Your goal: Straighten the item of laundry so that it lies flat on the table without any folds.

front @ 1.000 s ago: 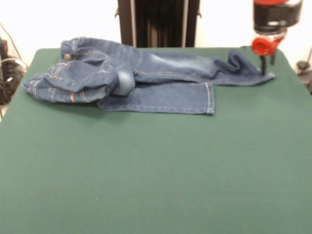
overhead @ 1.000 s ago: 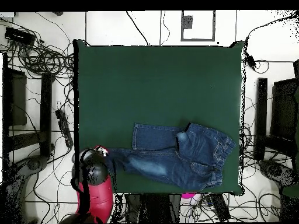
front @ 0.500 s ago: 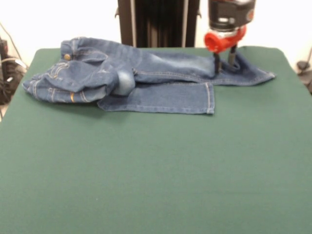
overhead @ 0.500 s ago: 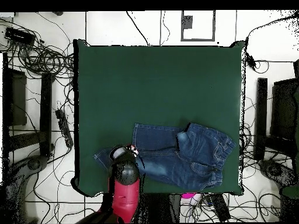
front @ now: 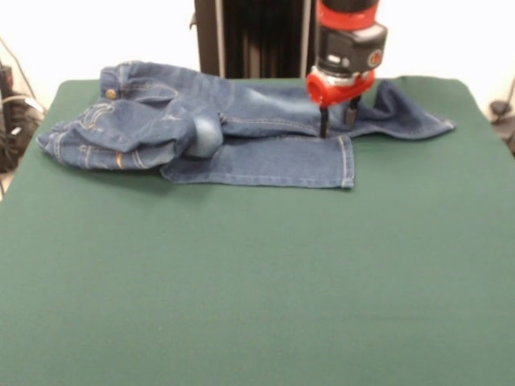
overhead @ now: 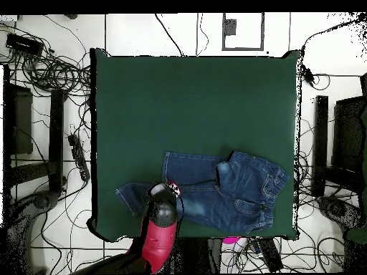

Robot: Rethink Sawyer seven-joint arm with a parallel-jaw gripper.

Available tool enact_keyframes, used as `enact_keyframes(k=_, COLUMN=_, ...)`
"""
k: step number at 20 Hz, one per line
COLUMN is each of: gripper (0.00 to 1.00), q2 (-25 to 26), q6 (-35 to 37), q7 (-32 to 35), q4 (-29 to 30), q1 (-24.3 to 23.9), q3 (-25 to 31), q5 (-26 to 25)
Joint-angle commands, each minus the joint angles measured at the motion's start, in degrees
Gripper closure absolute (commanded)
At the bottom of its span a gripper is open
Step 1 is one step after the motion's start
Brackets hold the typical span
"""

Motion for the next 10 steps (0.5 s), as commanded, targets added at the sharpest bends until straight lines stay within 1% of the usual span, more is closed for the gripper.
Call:
enact_keyframes(k=1, gripper=0.00, q2=11.64, q6=4.02, q7=-5.56, q4=-13.02, q1=2.06, q3=7.10, q5=5.79)
enact_keyframes(k=5, gripper=0.00, q2=14.26, q6=3.56, q7=-5.06, q4=-14.84, q1=2.25, q3=6.06, q5=5.02)
enact_keyframes(k=7, gripper=0.00, q2=15.22, q6=4.39, q7=-5.27, q4=-15.55, q1=2.08, q3=5.67, q5=5.54)
enact_keyframes(k=10, gripper=0.00, q2=15.28, q6=5.56, q7=-4.98, q4=-15.41, q1=1.48, q3=5.31, q5=4.78)
